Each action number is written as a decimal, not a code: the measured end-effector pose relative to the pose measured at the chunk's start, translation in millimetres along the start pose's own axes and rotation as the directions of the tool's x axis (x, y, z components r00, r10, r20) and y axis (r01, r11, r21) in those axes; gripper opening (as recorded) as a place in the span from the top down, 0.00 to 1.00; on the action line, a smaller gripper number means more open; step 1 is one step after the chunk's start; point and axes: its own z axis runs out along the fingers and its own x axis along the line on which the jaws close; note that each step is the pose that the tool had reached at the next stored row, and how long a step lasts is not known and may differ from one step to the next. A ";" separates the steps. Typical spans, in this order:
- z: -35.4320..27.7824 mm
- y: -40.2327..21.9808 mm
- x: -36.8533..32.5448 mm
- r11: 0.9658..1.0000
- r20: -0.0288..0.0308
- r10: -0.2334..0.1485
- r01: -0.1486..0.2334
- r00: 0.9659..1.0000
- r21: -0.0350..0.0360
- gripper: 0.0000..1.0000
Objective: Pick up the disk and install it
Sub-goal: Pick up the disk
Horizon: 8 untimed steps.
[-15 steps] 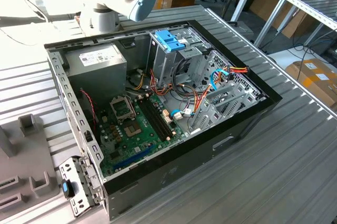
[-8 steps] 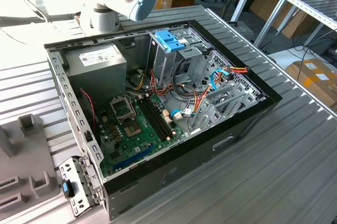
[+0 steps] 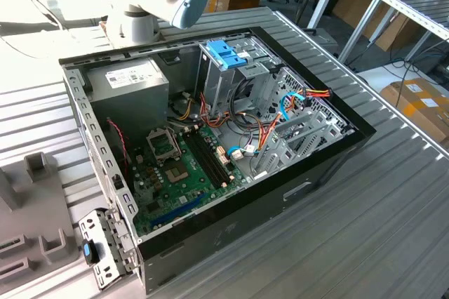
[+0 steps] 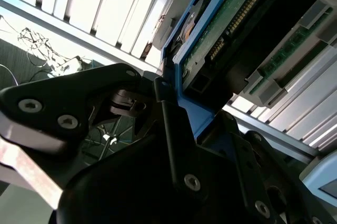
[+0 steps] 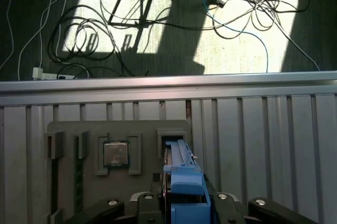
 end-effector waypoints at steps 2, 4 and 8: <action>-1.0 0.1 0.0 1.000 0.000 0.000 0.000 1.000 0.000 0.63; -2.4 0.1 -0.1 1.000 0.000 0.000 0.000 1.000 0.000 0.63; -5.5 0.3 -0.2 1.000 0.000 0.000 0.000 1.000 0.000 0.63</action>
